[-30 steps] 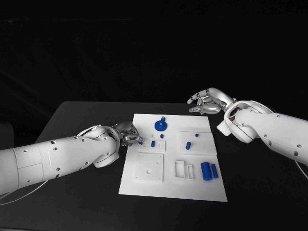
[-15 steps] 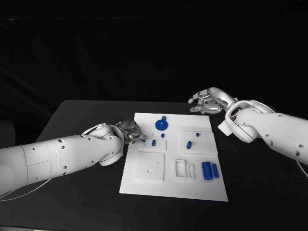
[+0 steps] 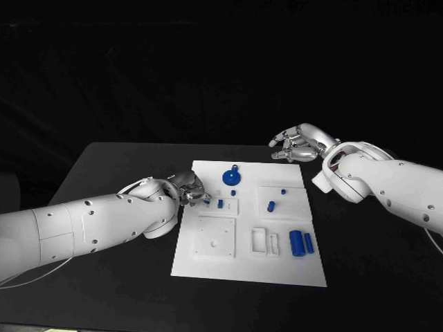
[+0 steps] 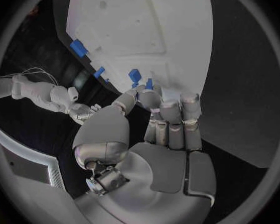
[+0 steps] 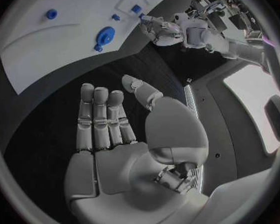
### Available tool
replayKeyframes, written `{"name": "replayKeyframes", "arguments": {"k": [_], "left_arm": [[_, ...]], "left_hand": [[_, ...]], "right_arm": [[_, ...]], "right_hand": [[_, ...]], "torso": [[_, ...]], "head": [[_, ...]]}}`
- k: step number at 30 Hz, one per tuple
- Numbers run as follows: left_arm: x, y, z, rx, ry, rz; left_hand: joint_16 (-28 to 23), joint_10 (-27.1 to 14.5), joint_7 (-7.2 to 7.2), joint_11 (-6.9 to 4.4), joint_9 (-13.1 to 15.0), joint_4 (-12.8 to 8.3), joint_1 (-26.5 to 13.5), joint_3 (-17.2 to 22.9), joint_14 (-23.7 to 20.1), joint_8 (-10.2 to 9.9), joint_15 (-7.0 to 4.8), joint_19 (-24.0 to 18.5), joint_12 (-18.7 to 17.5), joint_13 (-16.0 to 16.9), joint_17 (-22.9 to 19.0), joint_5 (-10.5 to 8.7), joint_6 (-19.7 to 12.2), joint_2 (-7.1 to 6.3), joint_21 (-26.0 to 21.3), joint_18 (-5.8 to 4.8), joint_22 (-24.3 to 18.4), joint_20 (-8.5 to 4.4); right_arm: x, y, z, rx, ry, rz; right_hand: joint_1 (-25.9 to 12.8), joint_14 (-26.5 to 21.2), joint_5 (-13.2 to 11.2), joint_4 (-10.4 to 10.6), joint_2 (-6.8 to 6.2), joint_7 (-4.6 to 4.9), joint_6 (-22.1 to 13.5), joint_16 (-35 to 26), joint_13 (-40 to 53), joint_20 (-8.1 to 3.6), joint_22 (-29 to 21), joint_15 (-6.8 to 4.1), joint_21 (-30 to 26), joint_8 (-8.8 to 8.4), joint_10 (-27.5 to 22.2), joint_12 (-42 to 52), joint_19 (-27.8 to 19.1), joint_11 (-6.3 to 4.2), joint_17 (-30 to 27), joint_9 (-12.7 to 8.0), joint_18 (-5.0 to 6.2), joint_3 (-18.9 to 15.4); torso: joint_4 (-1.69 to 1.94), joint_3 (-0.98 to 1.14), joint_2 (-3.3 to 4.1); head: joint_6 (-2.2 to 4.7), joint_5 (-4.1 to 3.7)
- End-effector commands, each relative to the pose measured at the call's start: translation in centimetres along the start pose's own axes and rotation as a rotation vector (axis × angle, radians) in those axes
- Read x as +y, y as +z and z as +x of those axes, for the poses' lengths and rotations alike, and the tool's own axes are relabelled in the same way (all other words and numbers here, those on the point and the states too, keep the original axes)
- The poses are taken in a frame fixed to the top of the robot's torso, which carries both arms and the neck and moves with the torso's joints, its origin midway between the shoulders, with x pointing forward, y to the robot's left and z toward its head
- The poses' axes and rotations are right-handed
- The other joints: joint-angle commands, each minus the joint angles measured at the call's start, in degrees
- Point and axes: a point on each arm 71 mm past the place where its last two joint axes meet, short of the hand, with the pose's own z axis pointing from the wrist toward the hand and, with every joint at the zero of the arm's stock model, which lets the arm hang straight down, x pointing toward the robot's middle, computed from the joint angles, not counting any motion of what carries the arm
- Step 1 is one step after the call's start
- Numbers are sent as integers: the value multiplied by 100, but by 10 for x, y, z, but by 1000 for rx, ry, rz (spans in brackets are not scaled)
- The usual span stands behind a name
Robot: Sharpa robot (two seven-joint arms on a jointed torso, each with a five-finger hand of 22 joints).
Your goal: Assemble the parts on the task board
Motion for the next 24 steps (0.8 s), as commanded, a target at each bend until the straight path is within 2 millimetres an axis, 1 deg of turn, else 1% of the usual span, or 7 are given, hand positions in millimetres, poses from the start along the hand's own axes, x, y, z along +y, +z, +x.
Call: {"name": "replayKeyframes", "arguments": {"k": [1, 13, 19, 24], "left_arm": [[-3, 0, 1, -7, 21, 17], [-1, 0, 9, -9, 34, 25], [-1, 1, 10, -16, 45, 29], [2, 1, 12, -18, 51, 26]], "left_hand": [[22, 1, -475, -64, 1155, -39, 43, 40, 157, 45, -219, 35, 28, 9, 10, 38, 892, 27, 25, 44, 8, -602], [23, -5, -475, -65, 1156, -41, 42, 46, 153, 50, -219, 34, 32, 13, 13, 81, 887, 28, 26, 45, 10, -601], [23, -6, -475, -64, 1156, -41, 41, 46, 153, 51, -219, 34, 33, 13, 13, 86, 886, 27, 26, 45, 10, -601], [23, -7, -475, -64, 1156, -39, 38, 46, 152, 52, -220, 35, 34, 14, 14, 94, 886, 24, 27, 45, 10, -601]], "right_arm": [[1, 0, 1, 11, 5, -6], [1, 0, 1, 15, 6, -7], [2, 1, 2, 18, 7, -9], [2, 1, 2, 24, 9, -10]], "right_hand": [[-24, -28, 39, 1, -28, 14, -27, -35, -7, 14, -4, 7, -15, -3, -54, -32, -21, 2, -9, -10, 82, 45], [-27, -28, 48, 1, -26, 14, -27, -35, -8, 14, -3, 7, -14, -2, -53, -31, -21, 2, -9, -10, 82, 45], [-28, -28, 50, 1, -24, 14, -26, -35, -8, 14, -3, 7, -13, -1, -53, -30, -21, 2, -9, -11, 82, 45], [-28, -28, 53, 1, -22, 14, -25, -34, -8, 14, -3, 7, -13, 0, -53, -29, -20, 1, -9, -11, 82, 45]], "torso": [[4, -2, -2], [-1, -5, 2], [2, 3, -4], [1, 2, -2]], "head": [[-3, -11], [-20, -21], [-15, -24], [-21, -19]]}}
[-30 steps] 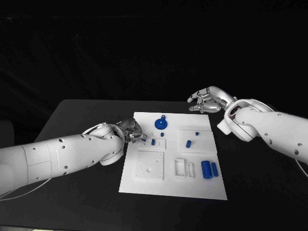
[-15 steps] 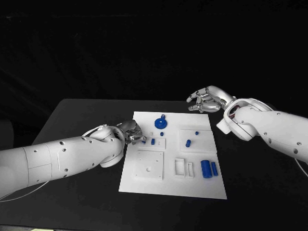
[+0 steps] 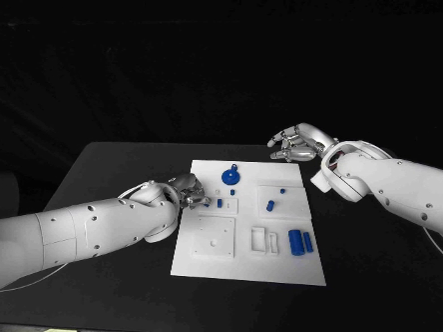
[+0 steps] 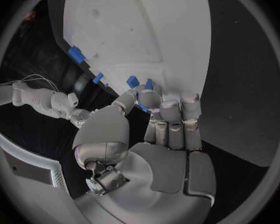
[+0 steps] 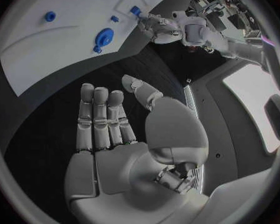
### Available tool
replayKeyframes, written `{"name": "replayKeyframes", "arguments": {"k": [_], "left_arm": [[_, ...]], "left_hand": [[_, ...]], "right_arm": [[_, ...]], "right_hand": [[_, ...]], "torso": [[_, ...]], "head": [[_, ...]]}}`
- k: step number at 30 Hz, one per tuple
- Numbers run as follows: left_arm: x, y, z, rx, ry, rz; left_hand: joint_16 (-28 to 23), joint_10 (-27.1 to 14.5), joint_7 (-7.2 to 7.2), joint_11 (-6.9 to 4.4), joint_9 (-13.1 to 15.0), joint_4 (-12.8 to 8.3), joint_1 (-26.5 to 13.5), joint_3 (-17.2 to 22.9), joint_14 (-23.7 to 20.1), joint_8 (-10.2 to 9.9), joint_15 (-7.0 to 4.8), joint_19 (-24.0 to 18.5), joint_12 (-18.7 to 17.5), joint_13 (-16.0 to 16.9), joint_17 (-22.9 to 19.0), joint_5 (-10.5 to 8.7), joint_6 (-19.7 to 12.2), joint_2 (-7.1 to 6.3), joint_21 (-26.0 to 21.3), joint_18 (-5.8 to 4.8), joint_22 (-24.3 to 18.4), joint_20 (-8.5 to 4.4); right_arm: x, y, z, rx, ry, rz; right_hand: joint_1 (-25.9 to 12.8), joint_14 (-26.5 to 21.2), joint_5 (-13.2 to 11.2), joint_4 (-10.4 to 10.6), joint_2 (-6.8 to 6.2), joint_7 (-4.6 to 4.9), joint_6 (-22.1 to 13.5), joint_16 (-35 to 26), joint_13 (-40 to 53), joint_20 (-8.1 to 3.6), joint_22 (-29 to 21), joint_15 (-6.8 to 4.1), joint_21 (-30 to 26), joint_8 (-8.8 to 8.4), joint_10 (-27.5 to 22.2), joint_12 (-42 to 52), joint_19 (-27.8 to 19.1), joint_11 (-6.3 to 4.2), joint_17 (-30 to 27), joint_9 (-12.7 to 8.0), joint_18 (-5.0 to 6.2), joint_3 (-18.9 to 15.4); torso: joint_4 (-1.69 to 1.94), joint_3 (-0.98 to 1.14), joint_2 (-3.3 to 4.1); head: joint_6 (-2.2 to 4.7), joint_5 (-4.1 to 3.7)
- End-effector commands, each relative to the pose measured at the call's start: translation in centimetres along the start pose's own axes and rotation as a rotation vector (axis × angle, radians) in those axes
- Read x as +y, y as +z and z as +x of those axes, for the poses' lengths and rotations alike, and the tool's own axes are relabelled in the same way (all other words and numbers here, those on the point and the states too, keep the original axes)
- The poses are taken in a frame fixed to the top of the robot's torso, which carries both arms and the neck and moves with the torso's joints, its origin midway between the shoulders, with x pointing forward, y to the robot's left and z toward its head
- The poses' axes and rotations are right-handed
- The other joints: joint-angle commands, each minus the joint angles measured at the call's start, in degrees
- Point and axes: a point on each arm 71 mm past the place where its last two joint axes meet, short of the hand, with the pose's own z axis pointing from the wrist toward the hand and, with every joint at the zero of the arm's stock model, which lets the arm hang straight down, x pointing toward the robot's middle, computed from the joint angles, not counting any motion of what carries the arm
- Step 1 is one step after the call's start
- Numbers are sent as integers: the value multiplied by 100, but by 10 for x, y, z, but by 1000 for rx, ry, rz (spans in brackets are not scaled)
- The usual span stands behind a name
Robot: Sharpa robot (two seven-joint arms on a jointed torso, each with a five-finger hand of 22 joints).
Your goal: Assemble the parts on the task board
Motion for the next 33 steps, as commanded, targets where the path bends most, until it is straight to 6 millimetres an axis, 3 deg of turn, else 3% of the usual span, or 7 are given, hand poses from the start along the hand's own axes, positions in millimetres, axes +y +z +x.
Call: {"name": "replayKeyframes", "arguments": {"k": [1, 11, 14, 26, 33], "left_arm": [[0, 0, 2, -13, 16, 16], [0, -2, 6, 19, 23, 12], [0, -2, 7, 29, 24, 9], [1, -1, 9, 59, 21, 5], [0, 0, 9, 65, 22, 5]], "left_hand": [[23, 6, -475, -36, 1155, -34, 37, 50, 143, 17, -211, 35, 34, 9, 8, 43, 885, 23, 27, 45, 7, -601], [28, 3, -478, -40, 1160, -36, 29, 56, 143, 39, -213, 38, 46, 15, 13, 127, 894, 12, 28, 48, 9, -600], [30, 4, -476, -34, 1163, -45, 17, 59, 140, 64, -211, 37, 60, 23, 17, 283, 908, -6, 30, 50, 13, -599], [88, 51, -476, -18, 1178, -65, 6, 38, 164, 132, -181, 30, 133, 53, 48, 315, 998, -11, 50, 53, 33, -597], [180, 67, -491, -21, 1185, -68, 2, 21, 180, 186, -146, 23, 237, 103, 96, 226, 1083, -7, 90, 55, 65, -596]], "right_arm": [[2, 0, 1, 11, 6, -9], [1, 0, 1, 16, 6, -8], [1, 0, 1, 16, 6, -8], [2, 1, 2, 20, 8, -10], [3, 1, 3, 22, 9, -12]], "right_hand": [[-29, -35, 31, 1, -21, 25, -16, -34, -9, 14, -3, -1, -13, 0, -53, -29, -20, 1, -9, -7, 83, 45], [-31, -35, 34, 1, -19, 24, -14, -33, -10, 14, -2, -1, -12, 2, -52, -28, -20, 1, -9, -8, 83, 45], [-31, -35, 35, 0, -18, 24, -13, -33, -10, 14, -2, -1, -12, 3, -53, -27, -20, 0, -9, -8, 83, 45], [-31, -36, 40, 0, -16, 23, -11, -33, -11, 14, -2, -1, -11, 4, -53, -27, -21, 0, -9, -8, 83, 46], [-28, -38, 80, 0, -12, 22, -9, -33, -13, 14, -1, -1, -11, 7, -56, -25, -23, -1, -10, -10, 83, 54]], "torso": [[0, 3, -3], [-5, 3, -1], [-1, 2, 0], [-4, 2, -2], [-3, 5, -1]], "head": [[-5, 3], [-20, 6], [-20, 2], [-35, 9], [-38, 14]]}}
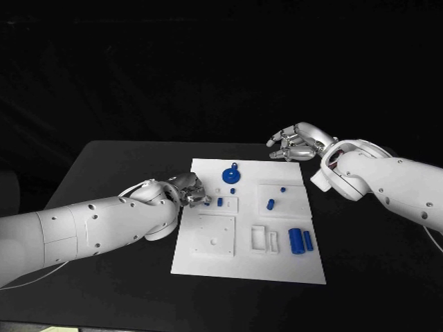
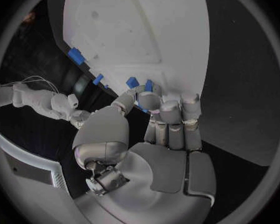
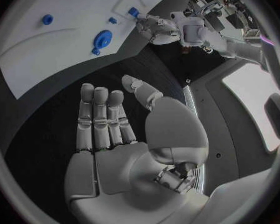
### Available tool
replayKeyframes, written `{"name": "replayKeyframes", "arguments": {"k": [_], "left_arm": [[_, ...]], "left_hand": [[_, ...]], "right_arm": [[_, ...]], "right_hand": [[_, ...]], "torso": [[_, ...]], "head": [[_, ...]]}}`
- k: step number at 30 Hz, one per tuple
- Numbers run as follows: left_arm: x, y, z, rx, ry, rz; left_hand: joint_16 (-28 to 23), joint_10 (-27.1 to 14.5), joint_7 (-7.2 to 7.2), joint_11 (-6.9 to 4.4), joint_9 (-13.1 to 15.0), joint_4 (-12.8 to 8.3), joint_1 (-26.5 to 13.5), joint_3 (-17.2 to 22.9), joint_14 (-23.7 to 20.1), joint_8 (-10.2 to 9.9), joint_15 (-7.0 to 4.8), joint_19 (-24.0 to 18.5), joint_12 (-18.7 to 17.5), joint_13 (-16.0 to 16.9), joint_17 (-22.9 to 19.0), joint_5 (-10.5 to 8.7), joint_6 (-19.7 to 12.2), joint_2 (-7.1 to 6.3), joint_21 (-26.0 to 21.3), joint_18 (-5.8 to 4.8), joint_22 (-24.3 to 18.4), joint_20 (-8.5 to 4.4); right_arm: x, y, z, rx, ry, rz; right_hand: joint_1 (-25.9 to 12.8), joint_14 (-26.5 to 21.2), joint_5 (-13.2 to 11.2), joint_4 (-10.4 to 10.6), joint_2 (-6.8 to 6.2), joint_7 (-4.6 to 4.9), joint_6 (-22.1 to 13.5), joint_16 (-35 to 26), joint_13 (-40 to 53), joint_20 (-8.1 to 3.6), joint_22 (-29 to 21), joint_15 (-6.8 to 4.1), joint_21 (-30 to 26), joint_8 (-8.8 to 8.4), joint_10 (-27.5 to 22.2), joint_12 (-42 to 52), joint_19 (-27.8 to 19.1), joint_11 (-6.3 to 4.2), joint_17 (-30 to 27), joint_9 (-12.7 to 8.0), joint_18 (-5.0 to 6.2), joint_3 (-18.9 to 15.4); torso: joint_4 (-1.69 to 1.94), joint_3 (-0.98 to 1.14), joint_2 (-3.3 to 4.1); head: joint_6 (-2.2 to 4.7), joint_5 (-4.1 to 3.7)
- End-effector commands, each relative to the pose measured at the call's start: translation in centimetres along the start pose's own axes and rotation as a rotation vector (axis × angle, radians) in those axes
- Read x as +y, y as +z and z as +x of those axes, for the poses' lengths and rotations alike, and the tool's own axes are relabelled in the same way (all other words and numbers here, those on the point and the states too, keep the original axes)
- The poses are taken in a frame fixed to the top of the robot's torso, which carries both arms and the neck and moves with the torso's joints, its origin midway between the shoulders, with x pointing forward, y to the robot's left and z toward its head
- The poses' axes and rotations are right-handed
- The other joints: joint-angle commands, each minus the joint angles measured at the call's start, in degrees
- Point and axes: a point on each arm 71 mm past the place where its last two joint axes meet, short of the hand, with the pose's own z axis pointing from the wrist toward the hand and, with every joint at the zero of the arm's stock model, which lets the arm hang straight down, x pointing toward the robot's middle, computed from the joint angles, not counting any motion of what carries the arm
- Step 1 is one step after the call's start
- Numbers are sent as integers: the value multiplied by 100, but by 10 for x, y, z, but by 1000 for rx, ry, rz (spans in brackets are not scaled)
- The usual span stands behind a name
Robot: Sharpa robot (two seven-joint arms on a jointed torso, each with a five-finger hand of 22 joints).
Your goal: Assemble the parts on the task board
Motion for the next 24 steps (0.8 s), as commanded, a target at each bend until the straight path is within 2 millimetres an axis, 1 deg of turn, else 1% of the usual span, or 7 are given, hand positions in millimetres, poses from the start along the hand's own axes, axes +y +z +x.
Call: {"name": "replayKeyframes", "arguments": {"k": [1, 7, 16, 20, 24], "left_arm": [[0, 0, 8, 58, 12, 2], [-2, 0, 9, 67, 15, 7], [-6, 1, 11, 79, 42, 22], [-7, 1, 12, 88, 56, 24], [-7, 1, 12, 93, 67, 24]], "left_hand": [[32, 49, -492, -4, 1099, -44, 34, 44, 178, 91, -143, 23, 42, 8, 9, -62, 1086, 27, 24, 57, 62, -596], [78, 50, -501, -8, 1099, -44, 29, 41, 183, 113, -124, 15, 95, 34, 32, -111, 1124, 43, 41, 58, 74, -594], [170, 42, -523, -22, 1094, -57, 72, 48, 192, 143, -88, 8, 203, 92, 78, -163, 1194, 14, 84, 66, 95, -595], [205, 37, -530, -30, 1091, -64, 112, 57, 196, 150, -73, 6, 242, 113, 94, -155, 1213, -11, 103, 72, 101, -597], [246, 25, -540, -42, 1083, -67, 165, 68, 198, 154, -55, -1, 290, 139, 113, -96, 1232, -30, 127, 75, 105, -595]], "right_arm": [[2, 0, 1, 7, 5, -9], [2, 0, 1, 10, 6, -9], [3, 0, 2, 13, 7, -10], [3, 0, 2, 14, 7, -11], [2, 0, 1, 13, 6, -10]], "right_hand": [[-30, -39, 45, 0, -13, 31, -18, -33, -9, 15, 0, -2, -10, 8, -56, -24, -24, -1, -7, -7, 85, 23], [-35, -40, 84, 1, -14, 32, -19, -32, -11, 16, 1, -2, -10, 10, -57, -23, -25, -1, -7, -9, 85, 26], [-40, -41, 148, 0, -15, 32, -18, -31, -14, 16, 2, -1, -8, 13, -58, -19, -26, -1, -8, -13, 85, 32], [-40, -42, 161, 1, -15, 32, -18, -31, -15, 17, 3, -1, -8, 14, -59, -19, -26, -1, -8, -13, 85, 33], [-42, -42, 180, 1, -14, 32, -18, -31, -16, 17, 3, -1, -7, 15, -59, -18, -27, -1, -8, -14, 85, 34]], "torso": [[-3, 1, 1], [-2, 1, 1], [-1, 5, 2], [-8, 8, 3], [-6, 5, 2]], "head": [[1, 8], [-4, 1], [-19, 1], [-30, 7], [-30, -2]]}}
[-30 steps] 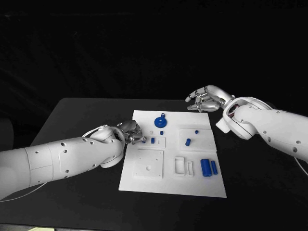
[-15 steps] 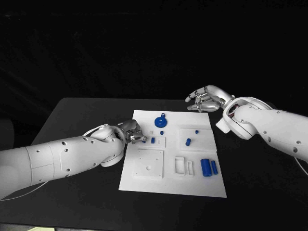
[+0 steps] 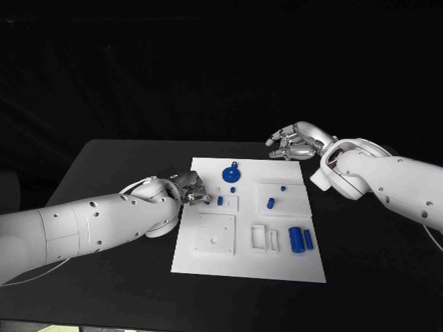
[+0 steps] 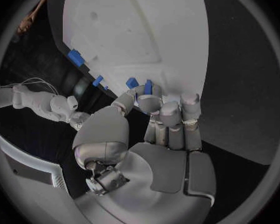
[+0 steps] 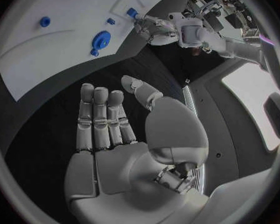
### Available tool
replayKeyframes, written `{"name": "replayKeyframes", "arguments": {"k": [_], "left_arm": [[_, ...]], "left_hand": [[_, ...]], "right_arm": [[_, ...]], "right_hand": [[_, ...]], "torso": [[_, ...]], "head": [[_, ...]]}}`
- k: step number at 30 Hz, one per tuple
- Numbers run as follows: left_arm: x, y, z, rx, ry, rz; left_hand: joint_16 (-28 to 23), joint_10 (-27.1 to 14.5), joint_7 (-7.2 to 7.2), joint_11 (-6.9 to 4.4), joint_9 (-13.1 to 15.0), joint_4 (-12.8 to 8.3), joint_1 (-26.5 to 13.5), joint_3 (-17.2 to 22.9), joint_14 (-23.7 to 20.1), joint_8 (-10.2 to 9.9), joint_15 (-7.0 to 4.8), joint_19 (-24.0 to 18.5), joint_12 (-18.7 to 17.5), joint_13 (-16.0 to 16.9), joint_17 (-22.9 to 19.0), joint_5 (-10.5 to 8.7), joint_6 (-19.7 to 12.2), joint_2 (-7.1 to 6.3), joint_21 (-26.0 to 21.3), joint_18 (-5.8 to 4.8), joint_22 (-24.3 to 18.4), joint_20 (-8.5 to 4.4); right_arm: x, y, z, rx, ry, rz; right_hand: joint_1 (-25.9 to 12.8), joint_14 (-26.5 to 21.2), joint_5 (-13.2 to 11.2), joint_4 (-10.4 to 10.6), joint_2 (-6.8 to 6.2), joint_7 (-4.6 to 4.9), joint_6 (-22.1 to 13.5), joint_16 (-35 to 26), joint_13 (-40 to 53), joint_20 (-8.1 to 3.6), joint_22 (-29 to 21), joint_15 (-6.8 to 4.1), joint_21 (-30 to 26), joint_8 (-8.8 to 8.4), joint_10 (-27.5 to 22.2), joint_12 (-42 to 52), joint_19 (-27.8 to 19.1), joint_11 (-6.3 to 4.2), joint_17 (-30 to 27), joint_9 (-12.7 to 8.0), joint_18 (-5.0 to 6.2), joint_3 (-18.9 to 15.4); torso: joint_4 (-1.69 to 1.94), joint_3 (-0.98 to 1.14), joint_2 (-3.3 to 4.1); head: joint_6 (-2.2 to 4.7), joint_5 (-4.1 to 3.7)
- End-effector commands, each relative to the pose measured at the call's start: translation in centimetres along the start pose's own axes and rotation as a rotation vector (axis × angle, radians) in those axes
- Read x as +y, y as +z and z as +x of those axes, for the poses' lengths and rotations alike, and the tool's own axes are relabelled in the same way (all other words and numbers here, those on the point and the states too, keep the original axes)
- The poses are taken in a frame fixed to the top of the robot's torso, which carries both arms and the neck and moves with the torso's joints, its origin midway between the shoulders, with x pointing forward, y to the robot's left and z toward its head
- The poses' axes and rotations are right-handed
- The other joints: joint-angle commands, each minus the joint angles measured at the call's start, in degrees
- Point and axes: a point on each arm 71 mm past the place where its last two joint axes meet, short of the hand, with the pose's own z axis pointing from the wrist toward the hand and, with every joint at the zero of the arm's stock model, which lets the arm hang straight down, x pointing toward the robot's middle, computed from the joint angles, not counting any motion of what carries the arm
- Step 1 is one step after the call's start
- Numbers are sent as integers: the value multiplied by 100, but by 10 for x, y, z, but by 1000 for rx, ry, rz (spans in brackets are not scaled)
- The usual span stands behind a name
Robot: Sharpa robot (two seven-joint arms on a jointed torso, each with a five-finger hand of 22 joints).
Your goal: Assemble the parts on the task board
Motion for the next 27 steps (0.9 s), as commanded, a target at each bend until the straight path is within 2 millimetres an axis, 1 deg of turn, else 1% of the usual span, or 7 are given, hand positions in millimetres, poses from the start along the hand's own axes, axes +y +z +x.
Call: {"name": "replayKeyframes", "arguments": {"k": [1, 5, 9, 16, 19, 22, 27], "left_arm": [[-5, -1, 14, 79, 44, 21], [-8, -1, 14, 80, 69, 33], [-10, -1, 16, 92, 89, 37], [-12, -1, 17, 106, 110, 39], [-13, 0, 17, 107, 109, 41], [-12, 0, 17, 111, 111, 38], [-11, 0, 18, 126, 118, 29]], "left_hand": [[37, -6, -542, -43, 947, -61, 120, 77, 135, 33, -75, -3, 51, 14, 14, 71, 1237, 35, 47, 76, 108, -595], [58, -13, -549, -50, 942, -63, 152, 77, 135, 36, -66, -7, 84, 32, 23, 119, 1250, 9, 64, 79, 110, -594], [88, -27, -559, -59, 933, -65, 208, 77, 136, 43, -52, -13, 139, 62, 36, 253, 1280, -40, 93, 84, 109, -592], [119, -35, -572, -72, 930, -60, 227, 61, 148, 64, -36, -14, 217, 102, 45, 446, 1321, -56, 129, 88, 104, -587], [129, -36, -577, -71, 936, -55, 209, 38, 153, 81, -29, -11, 246, 116, 47, 372, 1344, -56, 139, 89, 100, -585], [137, -49, -583, -71, 948, -43, 180, 15, 153, 107, -19, -13, 287, 134, 48, 134, 1366, -61, 145, 95, 88, -582], [141, -55, -585, -71, 952, -23, 151, 15, 153, 119, -15, -13, 302, 138, 49, 88, 1374, -37, 144, 95, 81, -579]], "right_arm": [[1, 0, 0, 6, 4, -5], [1, 0, 0, 6, 4, -6], [1, 0, 0, 6, 4, -7], [1, 0, 0, 6, 4, -7], [1, 1, 1, 8, 4, -6], [1, 1, 1, 8, 4, -7], [1, 1, 1, 8, 4, -6]], "right_hand": [[-43, -42, 33, 1, -15, 32, -18, -30, -6, 17, 4, -1, -7, 15, -38, -18, -27, 20, -7, -9, 86, 34], [-46, -42, 59, 1, -13, 32, -18, -30, -7, 17, 5, -1, -5, 16, -38, -16, -26, 20, -7, -11, 86, 36], [-50, -42, 116, 1, -12, 32, -18, -29, -9, 17, 6, -1, -4, 19, -38, -13, -27, 20, -8, -13, 86, 42], [-56, -42, 169, 1, -13, 32, -18, -27, -12, 18, 7, -1, -3, 21, -39, -11, -27, 20, -8, -16, 86, 45], [-57, -43, 202, 1, -12, 33, -19, -27, -13, 18, 7, -1, -2, 22, -40, -10, -27, 20, -9, -17, 86, 48], [-59, -45, 240, 2, -13, 33, -20, -27, -15, 18, 8, 0, -2, 24, -41, -9, -28, 20, -10, -19, 86, 51], [-62, -45, 262, 2, -13, 33, -20, -27, -17, 19, 8, 0, -1, 25, -42, -9, -29, 21, -10, -20, 86, 53]], "torso": [[0, 0, -2], [2, 2, 0], [5, -1, -3], [0, 1, -3], [2, 0, 0], [2, -1, -1], [3, -6, -1]], "head": [[-3, -7], [-12, -11], [-17, -11], [-22, -6], [-19, -7], [-19, -8], [-24, -21]]}}
